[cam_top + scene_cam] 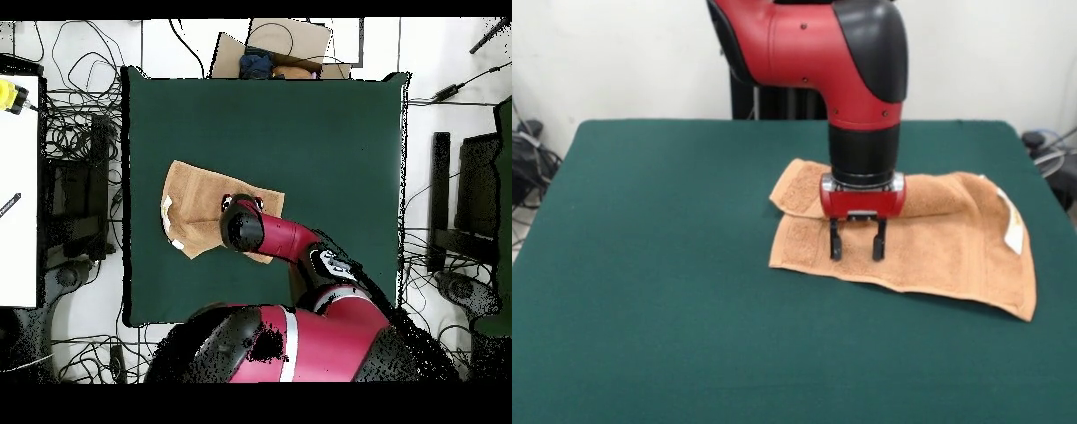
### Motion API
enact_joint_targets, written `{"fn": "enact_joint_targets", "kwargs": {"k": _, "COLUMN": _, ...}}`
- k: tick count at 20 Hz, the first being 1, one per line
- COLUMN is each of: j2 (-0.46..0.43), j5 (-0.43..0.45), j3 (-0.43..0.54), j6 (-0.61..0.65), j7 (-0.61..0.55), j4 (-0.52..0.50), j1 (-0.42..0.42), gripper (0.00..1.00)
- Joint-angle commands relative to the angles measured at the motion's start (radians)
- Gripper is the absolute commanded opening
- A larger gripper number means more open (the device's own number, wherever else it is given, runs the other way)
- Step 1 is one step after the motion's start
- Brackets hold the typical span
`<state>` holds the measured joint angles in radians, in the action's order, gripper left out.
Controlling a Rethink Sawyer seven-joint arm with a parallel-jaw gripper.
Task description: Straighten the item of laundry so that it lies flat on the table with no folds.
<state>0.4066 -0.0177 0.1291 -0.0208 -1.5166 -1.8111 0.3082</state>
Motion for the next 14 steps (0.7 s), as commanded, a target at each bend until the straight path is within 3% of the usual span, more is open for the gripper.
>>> {"fn": "enact_joint_targets", "kwargs": {"k": 1, "j2": -0.028, "j5": 0.052, "j3": 0.001, "j6": 0.178, "j7": -0.069, "j4": -0.021, "j1": -0.023, "gripper": 1.00}}
{"fn": "enact_joint_targets", "kwargs": {"k": 8, "j2": -0.008, "j5": 0.072, "j3": -0.047, "j6": 0.207, "j7": -0.074, "j4": -0.041, "j1": -0.064, "gripper": 1.00}}
{"fn": "enact_joint_targets", "kwargs": {"k": 14, "j2": -0.068, "j5": 0.099, "j3": -0.055, "j6": 0.159, "j7": -0.079, "j4": -0.012, "j1": -0.069, "gripper": 1.00}}
